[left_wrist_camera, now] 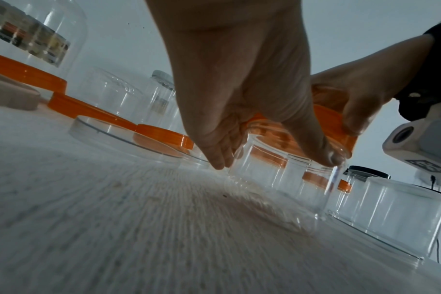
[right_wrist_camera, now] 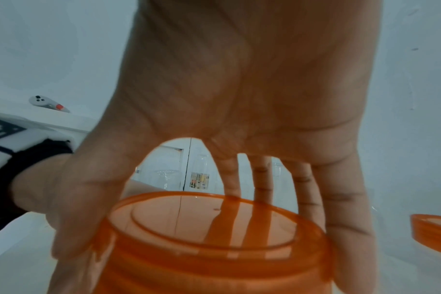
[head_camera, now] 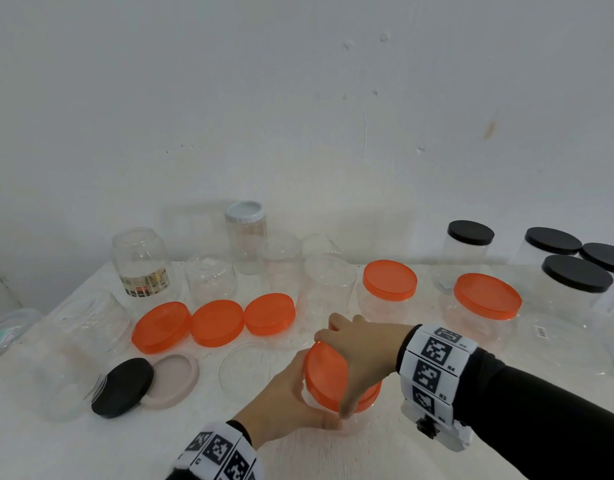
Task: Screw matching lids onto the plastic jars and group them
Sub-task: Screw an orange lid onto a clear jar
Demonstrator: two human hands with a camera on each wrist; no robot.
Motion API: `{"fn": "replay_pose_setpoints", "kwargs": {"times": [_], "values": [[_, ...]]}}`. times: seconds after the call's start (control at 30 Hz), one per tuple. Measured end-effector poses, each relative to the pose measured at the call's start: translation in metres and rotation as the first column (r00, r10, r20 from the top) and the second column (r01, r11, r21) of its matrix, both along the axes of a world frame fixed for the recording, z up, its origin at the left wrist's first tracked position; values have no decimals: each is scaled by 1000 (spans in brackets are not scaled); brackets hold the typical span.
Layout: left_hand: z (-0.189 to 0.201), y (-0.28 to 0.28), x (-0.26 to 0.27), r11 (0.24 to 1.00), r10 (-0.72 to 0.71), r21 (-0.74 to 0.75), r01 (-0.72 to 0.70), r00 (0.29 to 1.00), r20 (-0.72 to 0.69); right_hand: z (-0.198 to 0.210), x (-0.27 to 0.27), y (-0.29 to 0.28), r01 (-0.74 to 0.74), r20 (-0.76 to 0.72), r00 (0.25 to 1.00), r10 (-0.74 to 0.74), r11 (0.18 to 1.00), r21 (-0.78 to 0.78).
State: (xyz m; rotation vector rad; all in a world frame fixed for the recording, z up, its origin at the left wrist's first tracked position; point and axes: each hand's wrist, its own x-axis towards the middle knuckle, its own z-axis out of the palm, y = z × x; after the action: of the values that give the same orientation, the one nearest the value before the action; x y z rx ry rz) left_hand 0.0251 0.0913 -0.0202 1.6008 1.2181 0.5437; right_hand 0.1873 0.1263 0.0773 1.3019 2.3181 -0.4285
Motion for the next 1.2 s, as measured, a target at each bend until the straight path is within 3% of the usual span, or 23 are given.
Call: {"fn": "replay_pose_setpoints", "kwargs": {"times": [0.37, 0.67, 0.93, 1.2], "values": [[-4, 4, 2, 1000, 13, 22, -13, 1000, -2, 7, 3, 0, -159, 31, 987, 159, 987, -18], [-5, -1, 7, 998, 55, 27, -56, 998, 44, -4, 2, -4, 101, 6, 995, -101, 994, 28], [-4, -1, 9, 998, 55, 31, -57, 998, 43, 11, 0, -3, -9, 7, 1000, 10, 998, -60], [-8, 0, 8, 998, 67, -1, -67, 995, 68, 6, -3, -3, 131, 52, 990, -131, 991, 8]]}}
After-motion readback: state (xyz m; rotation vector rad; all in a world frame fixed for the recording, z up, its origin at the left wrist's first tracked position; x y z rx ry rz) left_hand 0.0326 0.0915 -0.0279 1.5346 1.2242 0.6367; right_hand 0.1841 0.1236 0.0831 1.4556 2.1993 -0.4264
